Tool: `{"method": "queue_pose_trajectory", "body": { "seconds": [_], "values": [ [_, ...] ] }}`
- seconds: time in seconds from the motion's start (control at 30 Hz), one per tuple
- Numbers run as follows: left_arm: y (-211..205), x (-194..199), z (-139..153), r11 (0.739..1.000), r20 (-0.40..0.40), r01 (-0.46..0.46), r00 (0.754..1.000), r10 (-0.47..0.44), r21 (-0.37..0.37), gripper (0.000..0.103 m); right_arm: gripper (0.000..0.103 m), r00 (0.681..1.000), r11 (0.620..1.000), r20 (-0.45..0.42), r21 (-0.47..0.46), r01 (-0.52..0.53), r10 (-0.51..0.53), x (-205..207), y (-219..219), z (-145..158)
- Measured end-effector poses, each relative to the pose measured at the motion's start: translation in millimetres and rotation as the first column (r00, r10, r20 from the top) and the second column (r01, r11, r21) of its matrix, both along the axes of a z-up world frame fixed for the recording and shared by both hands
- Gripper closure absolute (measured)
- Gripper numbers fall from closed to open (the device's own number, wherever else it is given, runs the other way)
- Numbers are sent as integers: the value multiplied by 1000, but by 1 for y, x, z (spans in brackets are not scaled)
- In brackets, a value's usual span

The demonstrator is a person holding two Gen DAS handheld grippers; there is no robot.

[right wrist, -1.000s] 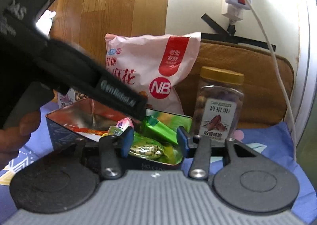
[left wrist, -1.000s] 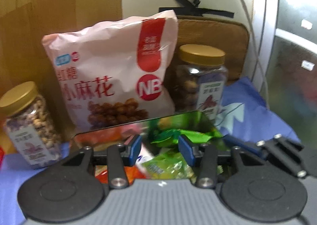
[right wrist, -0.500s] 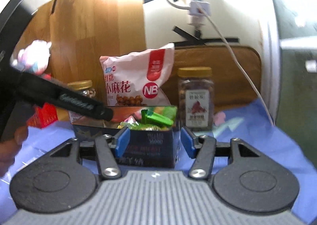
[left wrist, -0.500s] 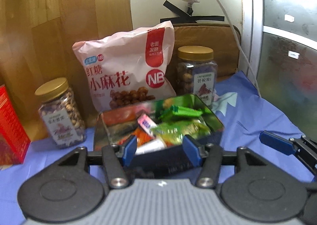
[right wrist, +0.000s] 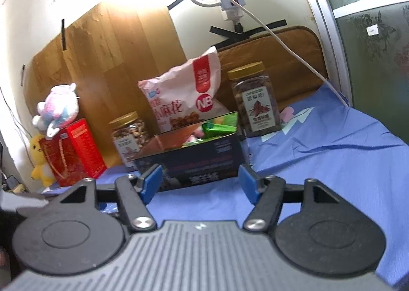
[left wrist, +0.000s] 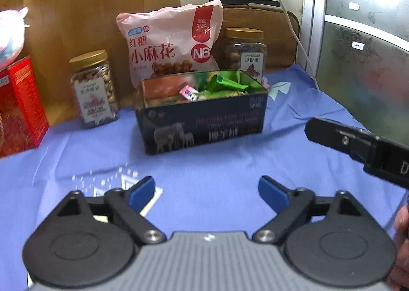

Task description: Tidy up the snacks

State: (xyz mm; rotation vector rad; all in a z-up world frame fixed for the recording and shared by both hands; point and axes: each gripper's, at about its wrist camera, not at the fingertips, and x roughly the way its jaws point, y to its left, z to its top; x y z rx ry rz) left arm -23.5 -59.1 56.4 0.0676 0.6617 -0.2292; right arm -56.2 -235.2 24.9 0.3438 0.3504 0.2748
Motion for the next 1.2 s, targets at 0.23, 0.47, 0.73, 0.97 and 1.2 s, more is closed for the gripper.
{"method": "queue_pose_trajectory", "body": {
  "seconds": [0.23, 0.47, 0.73, 0.97, 1.2],
  "values": [
    [-1, -36, -7, 1000, -16, -16, 1000, 15, -11, 0, 27, 1000, 999, 13, 32, -8, 8, -34, 8, 3],
    [-7, -56, -17, 999, -44, -34, 998, 36, 24, 0, 21, 1000, 997, 17, 74, 22, -23, -57, 0, 5],
    [-10, -63, -22, 997, -33, -67, 997, 68, 40, 0, 19, 999, 993, -5, 109, 36, -36, -58, -6, 2],
    [-8, -61, -25, 997, -47, -72, 996, 73, 21, 0, 17, 999, 995, 13, 92, 31, -32, -56, -4, 2],
    [-9, -53, -27, 998, -36, -53, 998, 54, 28, 0, 15, 999, 996, 2, 85, 33, -33, -45, -3, -1]
  ]
}}
